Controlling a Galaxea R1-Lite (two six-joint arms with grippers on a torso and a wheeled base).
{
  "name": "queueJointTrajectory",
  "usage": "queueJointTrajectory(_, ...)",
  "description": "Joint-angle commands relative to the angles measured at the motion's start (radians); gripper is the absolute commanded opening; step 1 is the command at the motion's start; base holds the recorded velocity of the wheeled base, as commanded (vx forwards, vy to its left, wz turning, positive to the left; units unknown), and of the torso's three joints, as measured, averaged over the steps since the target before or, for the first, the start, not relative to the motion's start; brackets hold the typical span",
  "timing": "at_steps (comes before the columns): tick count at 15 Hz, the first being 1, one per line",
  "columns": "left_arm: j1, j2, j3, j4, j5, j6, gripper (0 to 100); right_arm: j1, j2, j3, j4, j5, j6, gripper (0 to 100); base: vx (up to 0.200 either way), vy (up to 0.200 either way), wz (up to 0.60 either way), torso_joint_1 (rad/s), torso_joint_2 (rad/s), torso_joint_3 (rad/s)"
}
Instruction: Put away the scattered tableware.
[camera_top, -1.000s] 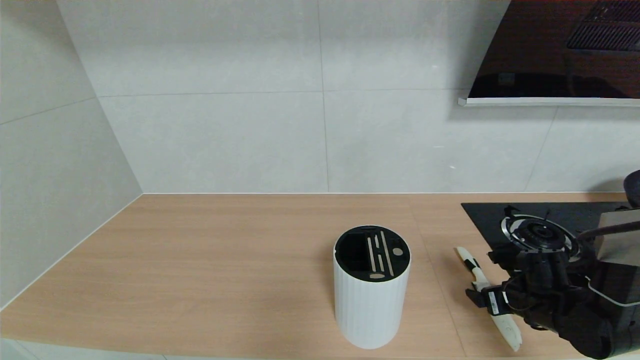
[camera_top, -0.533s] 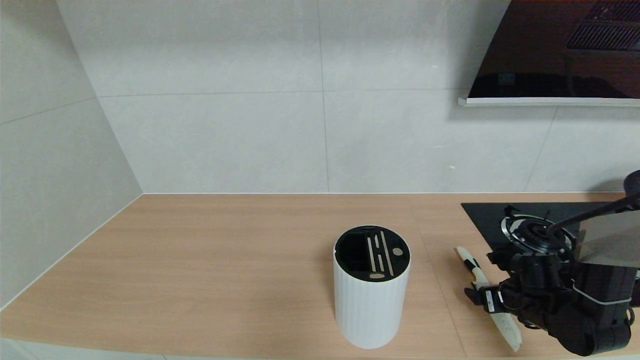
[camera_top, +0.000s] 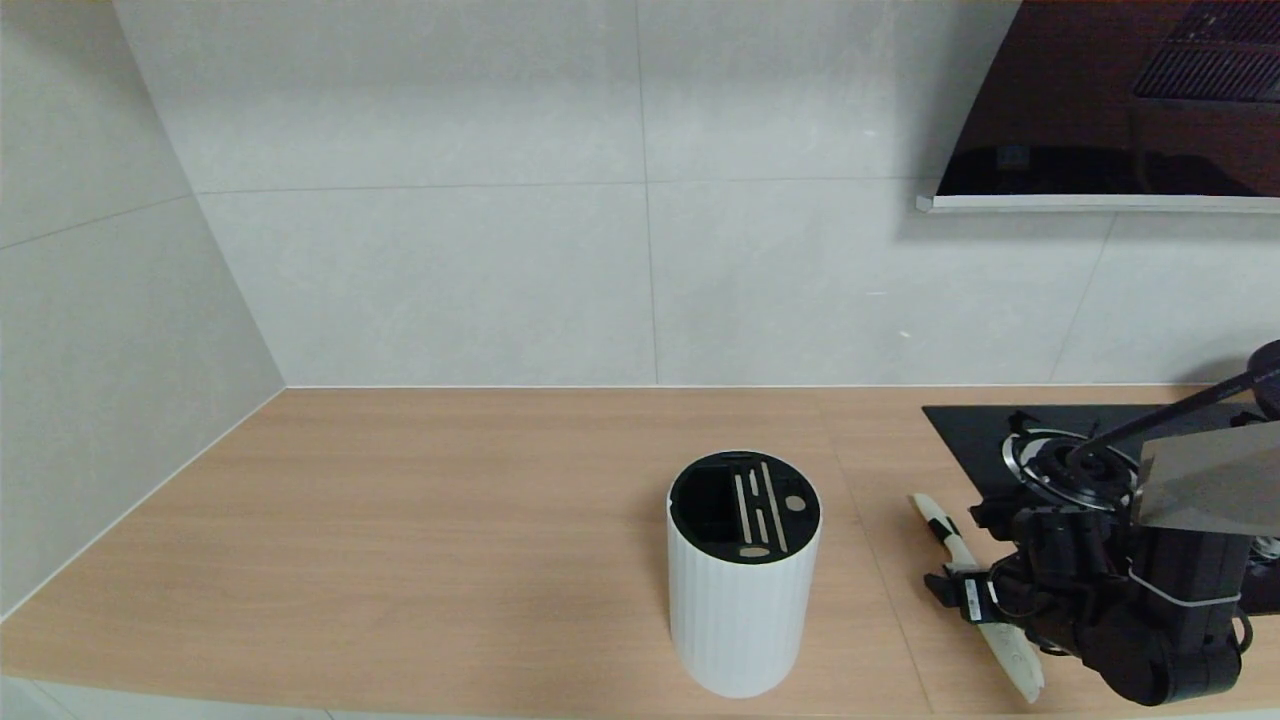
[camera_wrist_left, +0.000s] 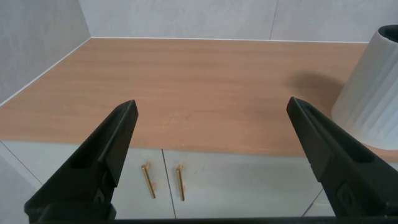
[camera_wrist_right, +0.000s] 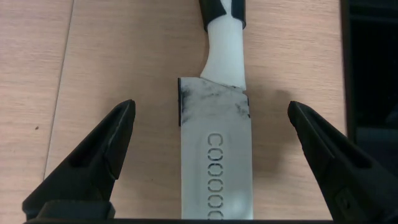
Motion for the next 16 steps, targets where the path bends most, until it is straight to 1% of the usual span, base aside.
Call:
queueJointTrajectory(1, 0.000, 0.000, 0.000, 0.000, 0.000, -0.001, 100, 0.000, 0.007, -0.003, 0.000, -0.001, -0.001, 100, 0.000, 0.000, 0.00, 0.000, 0.00, 0.000)
queueJointTrajectory(2, 0.000, 0.000, 0.000, 0.000, 0.000, -0.001, 100, 0.000, 0.007, -0.003, 0.000, -0.001, -0.001, 100, 0.000, 0.000, 0.00, 0.000, 0.00, 0.000)
queueJointTrajectory(3, 0.000, 0.000, 0.000, 0.000, 0.000, 0.000, 100, 0.000, 0.017, -0.002, 0.000, -0.001, -0.002, 0, 0.000, 0.000, 0.00, 0.000, 0.00, 0.000)
queueJointTrajectory(9, 0.000, 0.000, 0.000, 0.000, 0.000, -0.001, 100, -0.002, 0.016, 0.000, 0.000, -0.001, -0.002, 0, 0.000, 0.000, 0.00, 0.000, 0.00, 0.000)
queueJointTrajectory(11, 0.000, 0.000, 0.000, 0.000, 0.000, -0.001, 100, -0.004, -0.016, 0.006, 0.000, -0.002, -0.001, 0, 0.000, 0.000, 0.00, 0.000, 0.00, 0.000)
queueJointTrajectory(14, 0.000, 0.000, 0.000, 0.000, 0.000, -0.001, 100, 0.003, -0.188, 0.062, 0.012, -0.011, 0.007, 0, 0.000, 0.000, 0.00, 0.000, 0.00, 0.000)
queueJointTrajectory(16, 0.000, 0.000, 0.000, 0.000, 0.000, 0.000, 100, 0.038, -0.389, 0.053, 0.125, -0.011, 0.005, 0, 0.000, 0.000, 0.00, 0.000, 0.00, 0.000)
